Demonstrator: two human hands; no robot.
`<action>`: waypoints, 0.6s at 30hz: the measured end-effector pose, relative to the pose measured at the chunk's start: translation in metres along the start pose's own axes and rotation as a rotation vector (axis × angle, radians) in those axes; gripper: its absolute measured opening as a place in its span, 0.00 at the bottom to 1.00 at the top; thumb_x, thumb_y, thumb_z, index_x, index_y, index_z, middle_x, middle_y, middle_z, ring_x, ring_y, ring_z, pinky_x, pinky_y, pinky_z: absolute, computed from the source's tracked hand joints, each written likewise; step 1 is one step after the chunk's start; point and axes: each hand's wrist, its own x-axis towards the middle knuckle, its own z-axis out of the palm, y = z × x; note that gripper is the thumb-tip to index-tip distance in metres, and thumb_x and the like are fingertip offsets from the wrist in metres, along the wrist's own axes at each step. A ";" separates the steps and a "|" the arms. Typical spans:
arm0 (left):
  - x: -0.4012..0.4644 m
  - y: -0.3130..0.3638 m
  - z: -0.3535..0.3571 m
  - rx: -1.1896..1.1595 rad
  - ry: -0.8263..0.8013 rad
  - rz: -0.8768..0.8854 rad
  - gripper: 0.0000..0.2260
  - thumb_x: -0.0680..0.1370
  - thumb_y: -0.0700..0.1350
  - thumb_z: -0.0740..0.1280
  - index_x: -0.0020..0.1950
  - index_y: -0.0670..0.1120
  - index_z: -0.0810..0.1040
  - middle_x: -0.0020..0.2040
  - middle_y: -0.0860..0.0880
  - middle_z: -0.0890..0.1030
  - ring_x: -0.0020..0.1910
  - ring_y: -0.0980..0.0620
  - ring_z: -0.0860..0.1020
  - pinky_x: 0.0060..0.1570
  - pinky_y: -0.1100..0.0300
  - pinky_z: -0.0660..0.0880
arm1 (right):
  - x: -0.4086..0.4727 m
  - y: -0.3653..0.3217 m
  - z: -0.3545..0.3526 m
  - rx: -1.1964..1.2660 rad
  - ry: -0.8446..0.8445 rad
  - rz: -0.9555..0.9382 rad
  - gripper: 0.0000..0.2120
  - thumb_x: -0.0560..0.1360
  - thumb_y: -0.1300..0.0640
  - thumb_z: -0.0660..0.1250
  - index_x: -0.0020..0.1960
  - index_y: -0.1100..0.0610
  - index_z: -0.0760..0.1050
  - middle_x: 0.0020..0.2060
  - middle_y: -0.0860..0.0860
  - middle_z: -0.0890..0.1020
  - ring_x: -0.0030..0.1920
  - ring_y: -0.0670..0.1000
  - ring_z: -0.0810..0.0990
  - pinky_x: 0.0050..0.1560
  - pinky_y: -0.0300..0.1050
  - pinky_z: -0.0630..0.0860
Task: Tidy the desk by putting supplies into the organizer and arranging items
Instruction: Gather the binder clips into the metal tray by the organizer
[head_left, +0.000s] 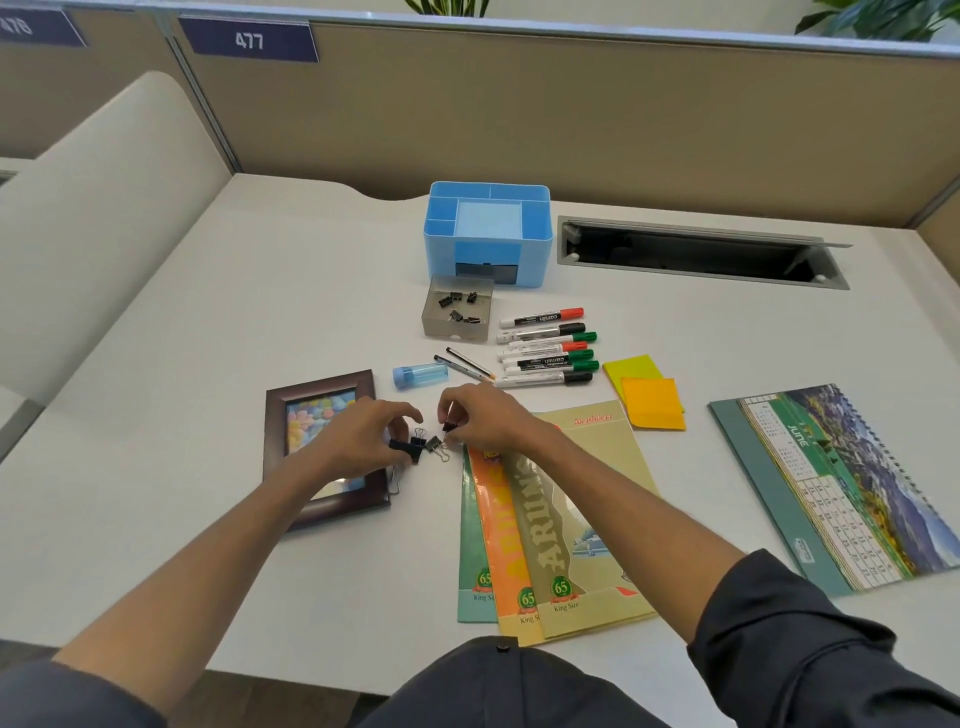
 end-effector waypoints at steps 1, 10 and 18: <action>0.001 -0.001 -0.001 -0.006 -0.005 0.001 0.22 0.67 0.50 0.77 0.59 0.52 0.78 0.44 0.57 0.83 0.41 0.58 0.79 0.42 0.60 0.75 | 0.000 0.000 -0.002 0.032 0.005 0.001 0.10 0.69 0.56 0.75 0.48 0.51 0.79 0.44 0.46 0.82 0.45 0.47 0.80 0.50 0.51 0.80; 0.004 -0.006 -0.006 0.019 -0.050 0.031 0.20 0.69 0.52 0.74 0.60 0.54 0.78 0.43 0.60 0.82 0.40 0.59 0.79 0.45 0.57 0.77 | 0.010 0.008 -0.022 0.264 0.116 0.027 0.10 0.67 0.58 0.78 0.46 0.55 0.81 0.41 0.50 0.85 0.42 0.50 0.83 0.49 0.52 0.81; 0.005 -0.006 -0.006 0.139 -0.106 0.071 0.28 0.67 0.51 0.75 0.65 0.54 0.74 0.48 0.56 0.81 0.39 0.58 0.77 0.44 0.59 0.76 | 0.012 0.013 -0.030 0.327 0.163 0.037 0.09 0.69 0.61 0.76 0.49 0.59 0.82 0.43 0.52 0.85 0.45 0.51 0.83 0.51 0.47 0.80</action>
